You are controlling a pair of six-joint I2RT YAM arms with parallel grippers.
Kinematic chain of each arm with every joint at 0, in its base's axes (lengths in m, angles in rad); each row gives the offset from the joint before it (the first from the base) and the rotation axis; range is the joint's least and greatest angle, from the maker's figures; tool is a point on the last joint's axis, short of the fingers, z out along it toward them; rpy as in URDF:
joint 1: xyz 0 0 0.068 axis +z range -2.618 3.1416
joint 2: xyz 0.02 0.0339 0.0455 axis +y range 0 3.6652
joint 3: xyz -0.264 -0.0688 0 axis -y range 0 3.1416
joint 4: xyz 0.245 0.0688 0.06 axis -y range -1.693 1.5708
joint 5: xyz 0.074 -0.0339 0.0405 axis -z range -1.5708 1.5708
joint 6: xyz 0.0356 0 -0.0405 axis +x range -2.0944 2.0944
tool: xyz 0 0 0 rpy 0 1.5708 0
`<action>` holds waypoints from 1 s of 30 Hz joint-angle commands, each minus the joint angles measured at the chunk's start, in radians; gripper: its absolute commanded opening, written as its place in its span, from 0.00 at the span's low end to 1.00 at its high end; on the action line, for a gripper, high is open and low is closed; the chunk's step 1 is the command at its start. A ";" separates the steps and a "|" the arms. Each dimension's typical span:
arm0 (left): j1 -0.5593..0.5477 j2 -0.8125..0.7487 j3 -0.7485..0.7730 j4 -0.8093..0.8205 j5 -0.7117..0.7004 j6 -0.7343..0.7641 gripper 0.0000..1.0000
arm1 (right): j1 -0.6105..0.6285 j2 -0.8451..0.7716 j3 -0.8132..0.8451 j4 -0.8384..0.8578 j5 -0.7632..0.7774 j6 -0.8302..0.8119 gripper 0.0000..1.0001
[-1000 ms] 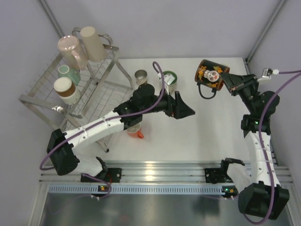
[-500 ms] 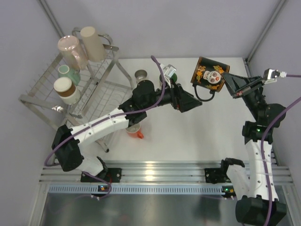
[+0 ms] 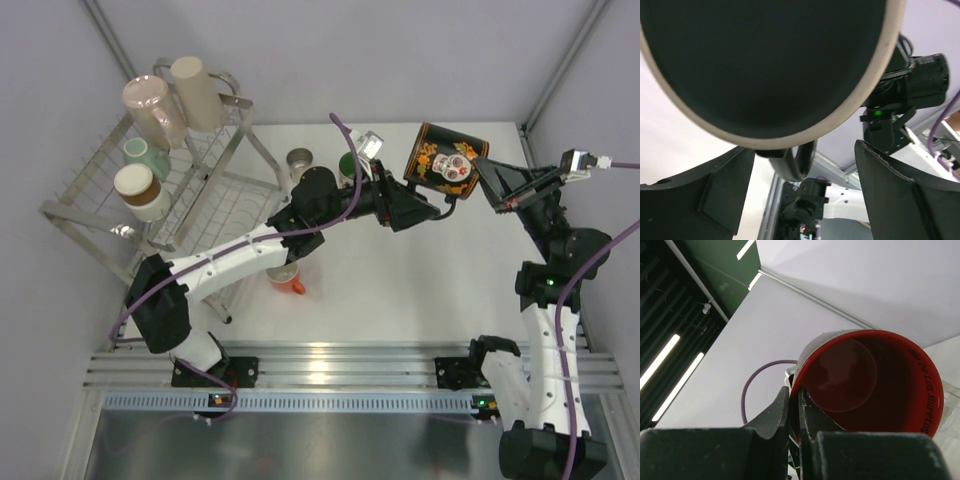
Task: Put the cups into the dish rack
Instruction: Pass the cup from the right arm to the left
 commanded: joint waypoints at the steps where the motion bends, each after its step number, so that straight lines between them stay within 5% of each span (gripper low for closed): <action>1: 0.000 0.010 0.035 0.182 0.047 -0.073 0.81 | 0.007 -0.042 0.025 0.138 0.064 0.013 0.00; 10: -0.022 0.013 0.041 0.208 0.033 -0.095 0.43 | 0.021 -0.082 -0.075 0.084 0.061 -0.041 0.00; 15: -0.023 0.003 0.012 0.208 -0.019 -0.102 0.00 | 0.033 -0.106 -0.092 0.011 0.049 -0.101 0.00; 20: -0.023 -0.036 -0.054 0.196 -0.087 -0.081 0.00 | 0.036 -0.125 -0.102 -0.098 0.014 -0.215 0.00; 30: -0.023 -0.251 -0.267 0.017 -0.294 0.058 0.00 | 0.038 -0.186 -0.147 -0.389 0.058 -0.441 0.29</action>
